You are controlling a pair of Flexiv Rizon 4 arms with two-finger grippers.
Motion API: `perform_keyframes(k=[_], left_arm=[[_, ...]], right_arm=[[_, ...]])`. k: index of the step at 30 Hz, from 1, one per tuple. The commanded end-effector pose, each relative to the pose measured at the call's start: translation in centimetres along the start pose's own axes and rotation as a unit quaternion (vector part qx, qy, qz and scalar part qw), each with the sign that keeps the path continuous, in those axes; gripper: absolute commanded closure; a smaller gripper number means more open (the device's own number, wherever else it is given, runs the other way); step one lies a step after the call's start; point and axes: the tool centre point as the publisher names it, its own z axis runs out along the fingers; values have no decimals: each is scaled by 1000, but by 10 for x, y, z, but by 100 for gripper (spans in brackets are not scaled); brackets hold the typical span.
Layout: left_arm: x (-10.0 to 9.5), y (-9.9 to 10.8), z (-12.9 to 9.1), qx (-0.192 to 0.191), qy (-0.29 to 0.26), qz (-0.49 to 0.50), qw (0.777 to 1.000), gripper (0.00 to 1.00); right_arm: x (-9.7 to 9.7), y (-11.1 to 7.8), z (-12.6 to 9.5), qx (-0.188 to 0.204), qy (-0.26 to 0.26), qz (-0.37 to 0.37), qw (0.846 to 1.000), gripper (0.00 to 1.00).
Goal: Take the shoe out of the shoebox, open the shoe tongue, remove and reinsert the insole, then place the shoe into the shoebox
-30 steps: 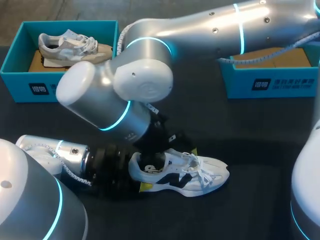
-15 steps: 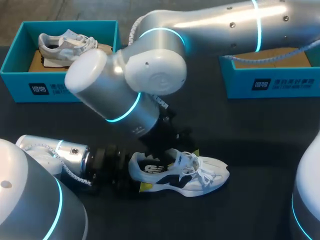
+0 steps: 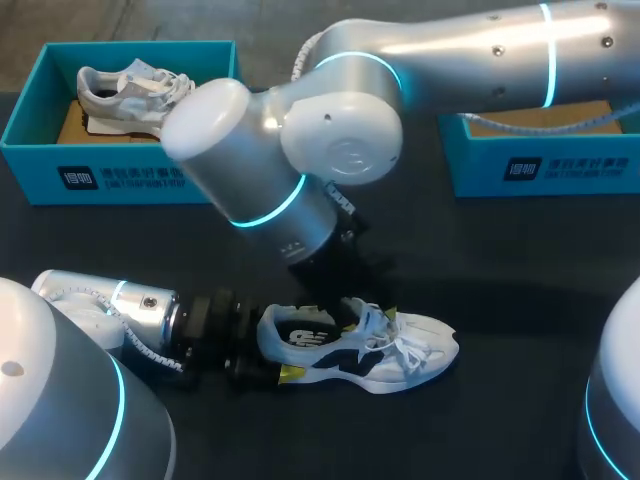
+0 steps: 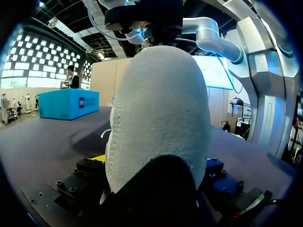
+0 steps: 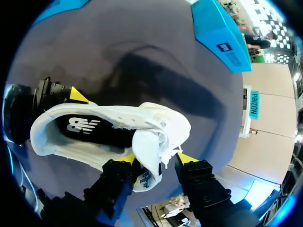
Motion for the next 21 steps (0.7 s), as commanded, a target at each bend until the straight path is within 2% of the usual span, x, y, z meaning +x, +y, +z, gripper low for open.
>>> perform_keyframes(k=[1,3,5,11,16,21], left_arm=[[-1,0,0,-1,-1,0,1000,100],[-1,0,0,-1,-1,0,1000,100],[-1,0,0,-1,-1,0,1000,100],[-1,0,0,-1,-1,0,1000,100],[-1,0,0,-1,-1,0,1000,100],[-1,0,0,-1,-1,0,1000,100]], right_arm=[[-3,-8,0,-2,14,162,987,65],[-4,-9,-2,-2,21,151,988,100],[-5,-11,-3,6,25,138,990,100],[-14,-10,-2,18,87,64,994,100],[-30,-8,10,18,162,11,987,100],[-49,-9,24,8,234,-19,972,100]])
